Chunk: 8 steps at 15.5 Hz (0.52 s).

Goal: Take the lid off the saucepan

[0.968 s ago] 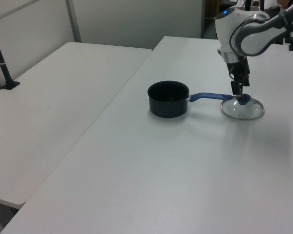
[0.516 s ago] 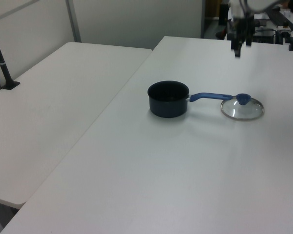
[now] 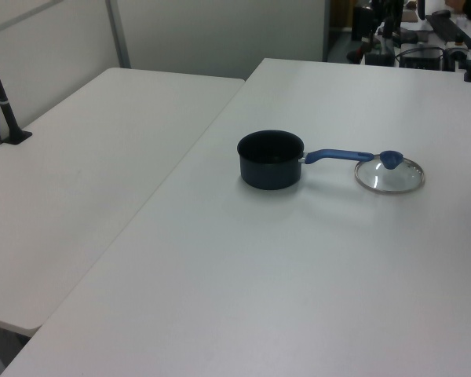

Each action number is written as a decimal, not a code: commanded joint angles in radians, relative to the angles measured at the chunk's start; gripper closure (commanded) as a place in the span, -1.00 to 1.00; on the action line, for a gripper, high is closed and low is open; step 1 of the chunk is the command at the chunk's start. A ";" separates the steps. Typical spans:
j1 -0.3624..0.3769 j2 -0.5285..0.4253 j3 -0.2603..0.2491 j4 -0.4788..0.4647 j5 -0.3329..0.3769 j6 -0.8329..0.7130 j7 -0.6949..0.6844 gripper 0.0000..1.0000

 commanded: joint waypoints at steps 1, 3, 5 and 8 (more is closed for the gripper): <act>0.031 0.015 0.007 0.041 0.008 -0.020 -0.016 -1.00; 0.031 0.019 0.011 0.039 0.006 0.020 -0.085 -1.00; 0.031 0.032 0.014 0.039 0.006 0.028 -0.113 -1.00; 0.039 0.039 0.014 0.039 0.008 0.029 -0.112 -1.00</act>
